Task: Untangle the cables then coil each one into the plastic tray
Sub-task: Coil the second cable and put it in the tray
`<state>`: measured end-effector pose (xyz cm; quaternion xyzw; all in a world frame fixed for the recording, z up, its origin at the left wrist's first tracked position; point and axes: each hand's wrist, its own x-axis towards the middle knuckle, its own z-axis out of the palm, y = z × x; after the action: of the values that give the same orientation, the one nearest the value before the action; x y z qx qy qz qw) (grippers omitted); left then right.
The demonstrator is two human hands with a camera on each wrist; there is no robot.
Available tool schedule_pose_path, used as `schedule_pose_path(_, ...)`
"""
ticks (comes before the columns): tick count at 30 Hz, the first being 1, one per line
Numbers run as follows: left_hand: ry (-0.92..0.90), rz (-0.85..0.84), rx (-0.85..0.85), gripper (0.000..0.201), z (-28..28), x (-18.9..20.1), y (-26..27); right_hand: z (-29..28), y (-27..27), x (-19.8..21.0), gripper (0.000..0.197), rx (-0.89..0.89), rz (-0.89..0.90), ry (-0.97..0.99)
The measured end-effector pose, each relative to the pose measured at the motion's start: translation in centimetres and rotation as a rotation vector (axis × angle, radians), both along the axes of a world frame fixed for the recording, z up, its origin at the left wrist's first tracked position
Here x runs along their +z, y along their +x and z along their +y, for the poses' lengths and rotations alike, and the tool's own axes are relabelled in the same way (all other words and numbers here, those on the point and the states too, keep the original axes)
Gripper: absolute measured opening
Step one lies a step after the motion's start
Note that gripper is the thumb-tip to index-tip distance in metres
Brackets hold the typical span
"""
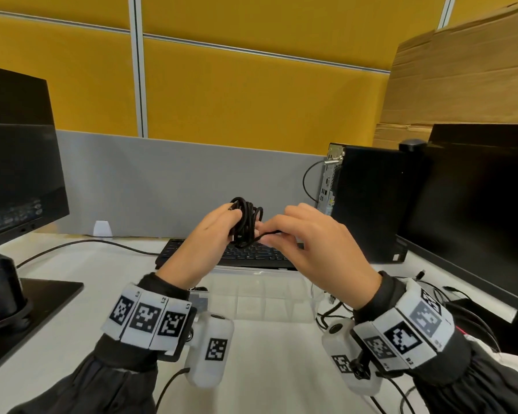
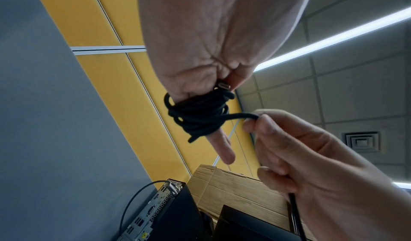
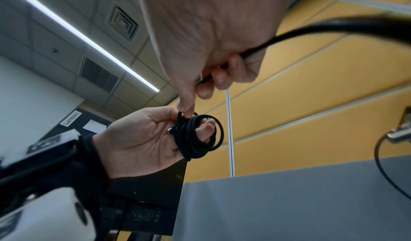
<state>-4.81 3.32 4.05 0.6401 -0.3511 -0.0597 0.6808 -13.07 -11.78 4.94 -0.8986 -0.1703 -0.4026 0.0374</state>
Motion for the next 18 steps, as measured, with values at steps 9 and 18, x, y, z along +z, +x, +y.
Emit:
schedule_pose_path(9, 0.154, -0.119, -0.198, 0.040, 0.6, 0.6, -0.9, 0.0, 0.1, 1.6, 0.014, 0.001, -0.200, 0.127)
schedule_pose_path(18, -0.004, -0.060, -0.284, 0.039, 0.6, 0.5, -0.8, -1.3, 1.4, 1.6, 0.027, -0.020, -0.132, 0.224)
